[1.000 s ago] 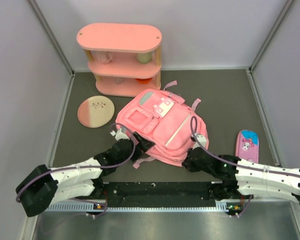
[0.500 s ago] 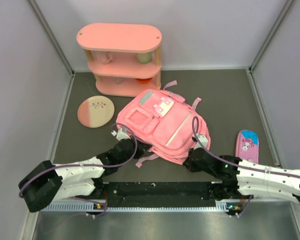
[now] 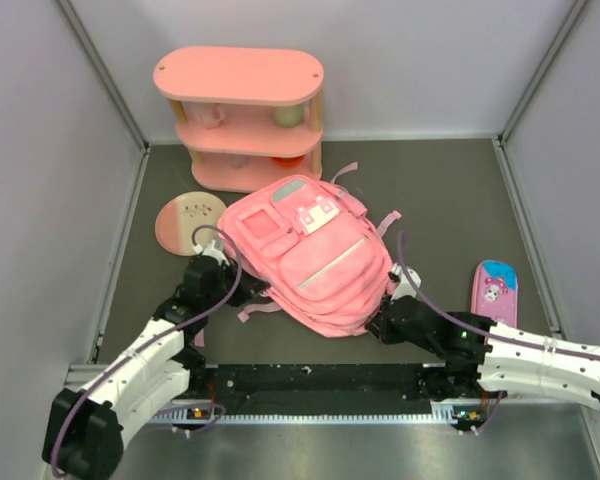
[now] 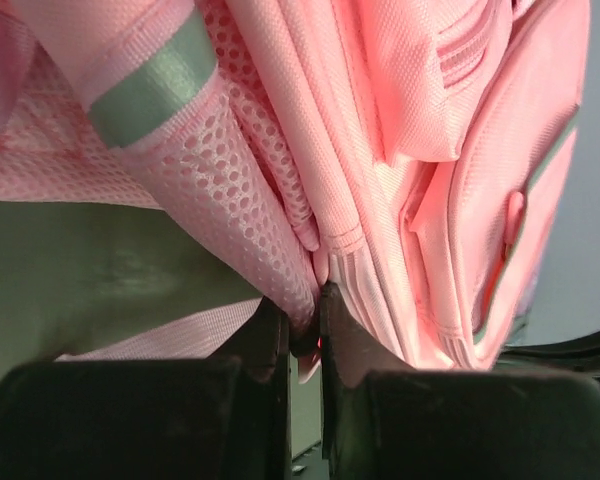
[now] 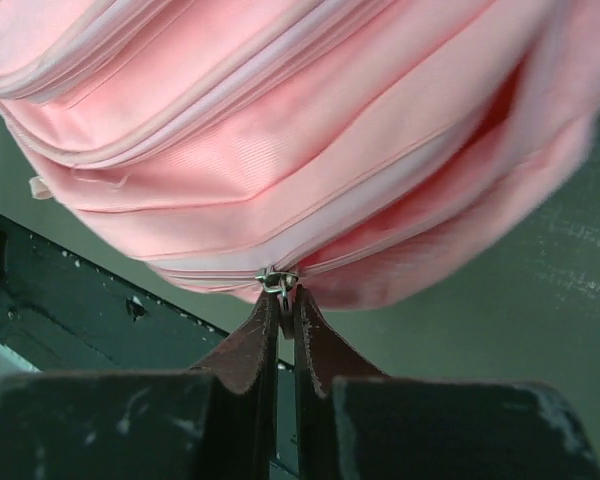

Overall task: Pack the student bag
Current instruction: Zip the student bag at the center of the board.

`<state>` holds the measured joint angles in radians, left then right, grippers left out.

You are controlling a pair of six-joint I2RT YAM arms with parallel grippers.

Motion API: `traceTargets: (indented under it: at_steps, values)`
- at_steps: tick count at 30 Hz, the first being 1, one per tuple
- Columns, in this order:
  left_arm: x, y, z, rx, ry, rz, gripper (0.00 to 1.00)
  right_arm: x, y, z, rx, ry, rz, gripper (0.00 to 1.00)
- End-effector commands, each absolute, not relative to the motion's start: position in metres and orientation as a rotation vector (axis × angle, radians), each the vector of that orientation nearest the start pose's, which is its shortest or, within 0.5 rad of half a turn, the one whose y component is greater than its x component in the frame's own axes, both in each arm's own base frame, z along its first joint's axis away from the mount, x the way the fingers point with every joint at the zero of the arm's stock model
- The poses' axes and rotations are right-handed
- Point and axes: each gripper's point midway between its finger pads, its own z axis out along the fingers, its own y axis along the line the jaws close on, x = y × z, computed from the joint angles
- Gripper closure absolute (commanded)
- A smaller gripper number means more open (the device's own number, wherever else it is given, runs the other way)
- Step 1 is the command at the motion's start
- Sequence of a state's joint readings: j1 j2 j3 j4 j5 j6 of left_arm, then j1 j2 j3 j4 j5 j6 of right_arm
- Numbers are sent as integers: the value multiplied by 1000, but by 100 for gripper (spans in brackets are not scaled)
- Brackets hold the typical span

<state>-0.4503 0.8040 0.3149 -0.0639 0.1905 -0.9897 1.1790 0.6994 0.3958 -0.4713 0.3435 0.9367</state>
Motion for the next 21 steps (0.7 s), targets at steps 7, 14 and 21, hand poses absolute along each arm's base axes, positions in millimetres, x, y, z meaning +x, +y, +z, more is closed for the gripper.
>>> traceTargets:
  at_steps: [7, 14, 21]
  values:
    - [219, -165, 119, 46, 2280, -1110, 100, 122, 178, 72, -150, 2381, 507, 100]
    - [226, -189, 138, 286, 2309, -1287, 100, 103, 200, 71, -245, 2386, 640, 100]
    - [256, -192, 128, 192, 2383, -1153, 91, 102, 209, 70, -284, 2387, 613, 100]
